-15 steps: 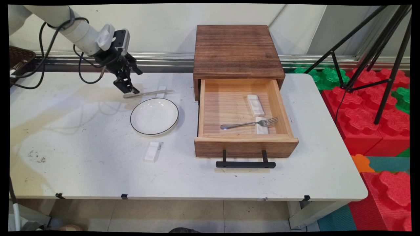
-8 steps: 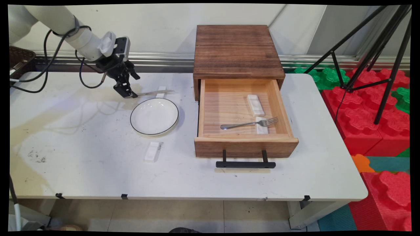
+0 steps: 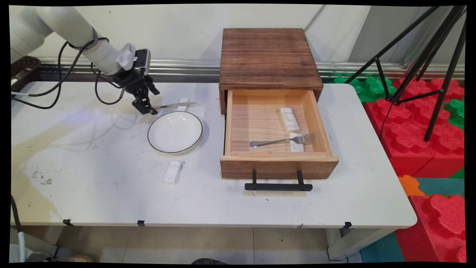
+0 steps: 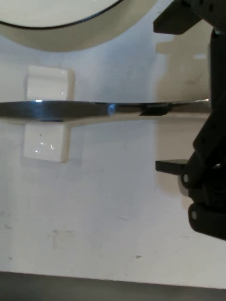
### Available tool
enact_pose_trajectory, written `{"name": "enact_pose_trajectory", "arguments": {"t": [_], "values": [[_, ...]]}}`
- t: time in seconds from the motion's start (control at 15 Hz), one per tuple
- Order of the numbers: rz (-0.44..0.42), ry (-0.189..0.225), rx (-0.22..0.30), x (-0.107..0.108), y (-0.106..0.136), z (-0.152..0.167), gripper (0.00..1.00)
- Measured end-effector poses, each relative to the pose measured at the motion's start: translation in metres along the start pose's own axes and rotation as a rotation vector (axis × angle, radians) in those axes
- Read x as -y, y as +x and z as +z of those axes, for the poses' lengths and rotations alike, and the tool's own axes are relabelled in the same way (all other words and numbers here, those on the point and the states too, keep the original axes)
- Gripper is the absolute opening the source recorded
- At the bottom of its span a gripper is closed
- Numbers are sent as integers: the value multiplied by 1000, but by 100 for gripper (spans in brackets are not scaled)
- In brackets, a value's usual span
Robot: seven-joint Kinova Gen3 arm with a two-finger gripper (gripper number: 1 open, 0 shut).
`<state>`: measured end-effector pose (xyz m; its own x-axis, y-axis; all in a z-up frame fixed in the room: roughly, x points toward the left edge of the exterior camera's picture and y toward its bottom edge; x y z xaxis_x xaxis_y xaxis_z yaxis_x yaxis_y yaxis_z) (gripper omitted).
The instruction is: Pick up the knife from the left of the white plate, then place the picked object into the drawer
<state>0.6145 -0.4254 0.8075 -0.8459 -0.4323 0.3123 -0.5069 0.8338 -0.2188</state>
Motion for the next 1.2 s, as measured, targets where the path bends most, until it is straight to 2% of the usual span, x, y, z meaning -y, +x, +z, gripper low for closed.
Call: {"name": "enact_pose_trajectory", "arguments": {"t": [0.67, 0.73, 1.2], "values": [[1, -8, -23, 9, 5, 24, 100], [2, -10, -25, 9, 5, 25, 0], [2, -16, -34, 11, 6, 29, 0]]}}
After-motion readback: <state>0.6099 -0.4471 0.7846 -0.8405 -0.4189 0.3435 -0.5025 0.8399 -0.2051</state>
